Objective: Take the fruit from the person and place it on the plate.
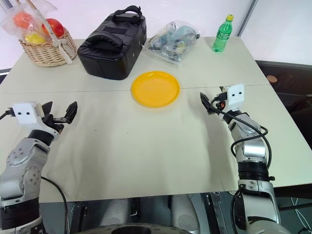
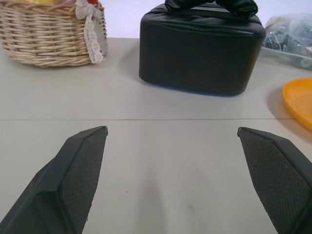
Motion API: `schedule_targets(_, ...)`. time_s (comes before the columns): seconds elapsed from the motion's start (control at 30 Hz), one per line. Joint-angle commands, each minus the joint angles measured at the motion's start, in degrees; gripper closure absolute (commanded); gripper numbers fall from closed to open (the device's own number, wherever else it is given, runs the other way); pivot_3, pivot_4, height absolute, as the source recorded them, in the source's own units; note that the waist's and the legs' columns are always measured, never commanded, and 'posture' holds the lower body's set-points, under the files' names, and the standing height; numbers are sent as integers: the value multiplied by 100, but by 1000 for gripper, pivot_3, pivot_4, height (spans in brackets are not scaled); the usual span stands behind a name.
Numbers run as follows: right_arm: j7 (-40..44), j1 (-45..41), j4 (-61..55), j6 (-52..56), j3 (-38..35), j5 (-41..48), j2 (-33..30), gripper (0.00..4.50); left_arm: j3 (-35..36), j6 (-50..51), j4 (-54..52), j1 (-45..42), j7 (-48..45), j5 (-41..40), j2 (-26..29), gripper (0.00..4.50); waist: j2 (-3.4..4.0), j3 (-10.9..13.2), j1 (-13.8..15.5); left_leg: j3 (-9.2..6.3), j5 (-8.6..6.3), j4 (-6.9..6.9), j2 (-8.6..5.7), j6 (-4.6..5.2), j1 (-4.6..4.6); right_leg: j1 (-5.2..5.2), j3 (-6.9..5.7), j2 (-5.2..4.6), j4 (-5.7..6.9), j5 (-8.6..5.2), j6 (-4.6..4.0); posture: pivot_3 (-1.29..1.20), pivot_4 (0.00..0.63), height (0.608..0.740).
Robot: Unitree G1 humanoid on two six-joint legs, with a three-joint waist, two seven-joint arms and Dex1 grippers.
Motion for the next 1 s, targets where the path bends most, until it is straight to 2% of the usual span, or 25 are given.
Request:
schedule_targets(0.03,-26,-42,-120,-141,-158,73,13,117,22,-125,-104,-104,-24,-1,9,0,0,0,0,0,0,0,0,0,0,0,0,0,0,0,0,0,150,740)
schedule_targets(1.0,-85,-76,-107,-151,-125,40,97,117,-26,-192,-35,-232,-78,151,12,0,0,0,1,0,0,1,0,0,0,0,0,1,0,0,0,0,150,740)
